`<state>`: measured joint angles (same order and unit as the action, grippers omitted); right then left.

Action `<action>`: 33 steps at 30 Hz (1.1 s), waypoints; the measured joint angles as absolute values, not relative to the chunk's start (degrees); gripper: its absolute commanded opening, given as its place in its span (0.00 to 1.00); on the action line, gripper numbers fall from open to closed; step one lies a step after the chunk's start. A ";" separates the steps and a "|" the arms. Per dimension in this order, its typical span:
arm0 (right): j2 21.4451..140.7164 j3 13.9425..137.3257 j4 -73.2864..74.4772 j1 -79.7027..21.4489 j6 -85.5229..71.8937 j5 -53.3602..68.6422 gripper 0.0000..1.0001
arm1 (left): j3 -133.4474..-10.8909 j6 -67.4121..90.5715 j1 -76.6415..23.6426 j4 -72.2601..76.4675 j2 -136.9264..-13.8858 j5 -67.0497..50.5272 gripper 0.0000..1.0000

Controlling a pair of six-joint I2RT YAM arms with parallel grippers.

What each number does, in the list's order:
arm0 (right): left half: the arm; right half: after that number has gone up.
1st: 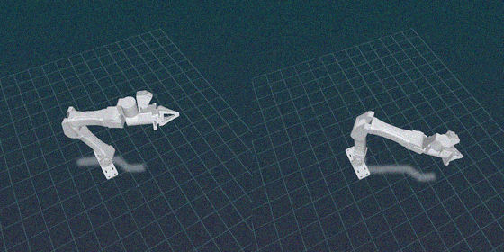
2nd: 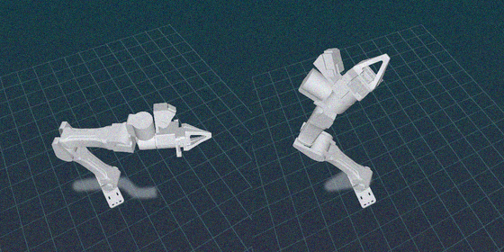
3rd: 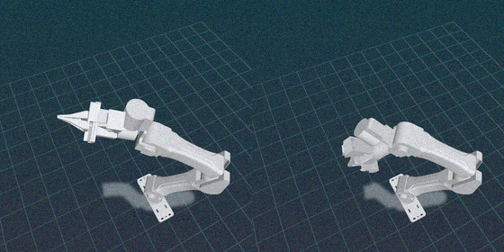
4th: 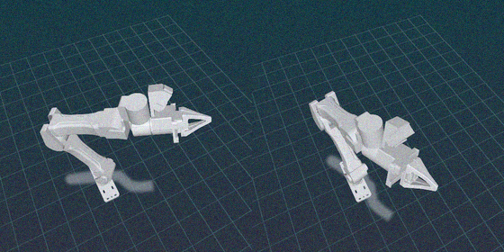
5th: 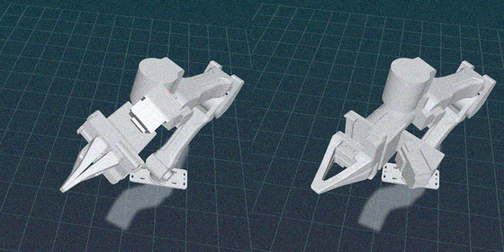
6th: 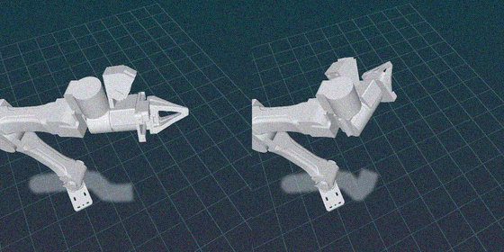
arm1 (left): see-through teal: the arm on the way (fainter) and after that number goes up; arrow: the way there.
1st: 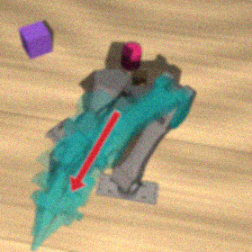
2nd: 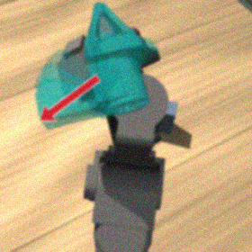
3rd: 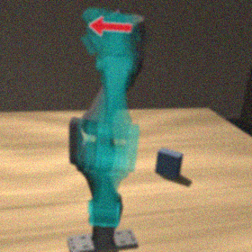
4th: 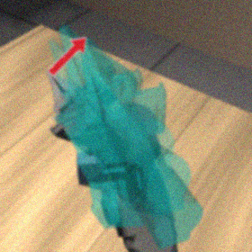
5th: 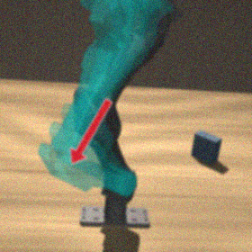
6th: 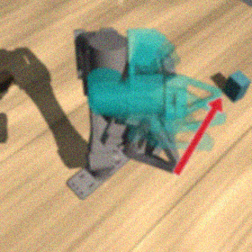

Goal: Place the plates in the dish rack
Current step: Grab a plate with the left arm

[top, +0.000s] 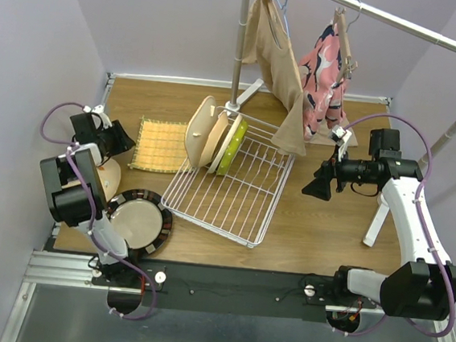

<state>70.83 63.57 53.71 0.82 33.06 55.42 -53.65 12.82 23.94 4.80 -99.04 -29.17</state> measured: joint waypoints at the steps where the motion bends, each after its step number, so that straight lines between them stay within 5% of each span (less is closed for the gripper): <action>1: 70.83 63.57 53.71 0.82 33.06 55.42 1.00 | -53.98 12.53 23.88 4.12 -99.63 -29.30 0.54; 33: 71.05 63.29 53.60 0.82 33.04 56.16 1.00 | -64.86 5.34 22.04 -9.13 -109.69 -35.79 0.51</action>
